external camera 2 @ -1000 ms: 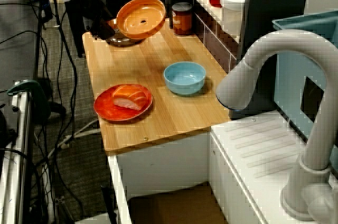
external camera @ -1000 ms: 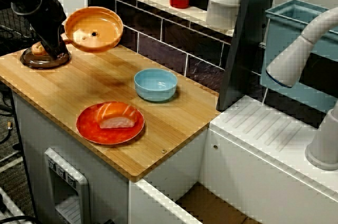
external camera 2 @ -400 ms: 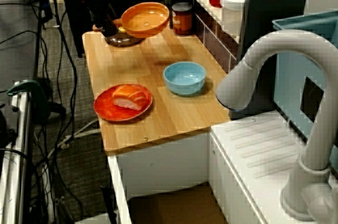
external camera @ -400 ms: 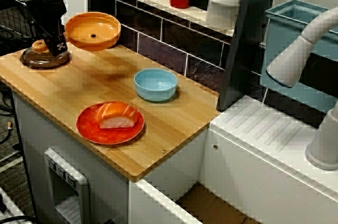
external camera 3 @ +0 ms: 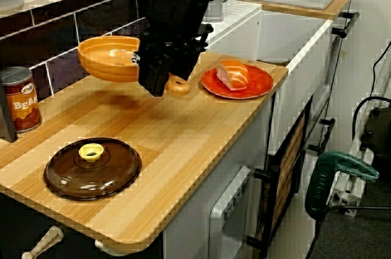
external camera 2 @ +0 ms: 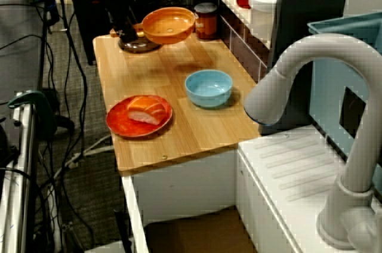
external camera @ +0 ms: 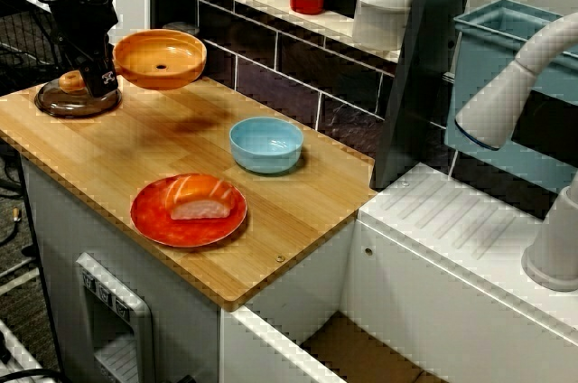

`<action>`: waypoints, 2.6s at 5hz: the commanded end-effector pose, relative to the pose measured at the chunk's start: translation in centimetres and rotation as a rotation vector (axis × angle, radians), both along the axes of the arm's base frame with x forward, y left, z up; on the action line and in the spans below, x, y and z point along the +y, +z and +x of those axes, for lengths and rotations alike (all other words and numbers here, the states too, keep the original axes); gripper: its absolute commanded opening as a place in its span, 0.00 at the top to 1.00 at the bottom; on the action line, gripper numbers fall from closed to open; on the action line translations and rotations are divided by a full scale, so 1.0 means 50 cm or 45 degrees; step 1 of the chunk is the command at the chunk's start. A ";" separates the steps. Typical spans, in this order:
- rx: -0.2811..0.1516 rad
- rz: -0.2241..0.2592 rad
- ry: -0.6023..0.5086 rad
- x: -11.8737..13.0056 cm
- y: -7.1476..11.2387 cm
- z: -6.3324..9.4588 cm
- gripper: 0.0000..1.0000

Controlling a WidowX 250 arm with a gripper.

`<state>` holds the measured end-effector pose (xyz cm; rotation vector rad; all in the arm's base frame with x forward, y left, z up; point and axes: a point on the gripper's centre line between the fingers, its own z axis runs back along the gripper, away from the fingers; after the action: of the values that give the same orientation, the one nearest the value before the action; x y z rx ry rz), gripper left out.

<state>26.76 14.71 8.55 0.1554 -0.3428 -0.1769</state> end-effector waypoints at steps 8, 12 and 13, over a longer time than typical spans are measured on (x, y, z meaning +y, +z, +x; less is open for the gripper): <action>0.021 -0.019 -0.045 -0.035 -0.056 0.003 1.00; 0.023 -0.001 -0.060 -0.027 -0.046 -0.002 0.00; 0.044 -0.026 -0.093 -0.022 -0.038 -0.004 0.00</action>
<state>26.55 12.96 4.93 0.0752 -0.2643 -0.2354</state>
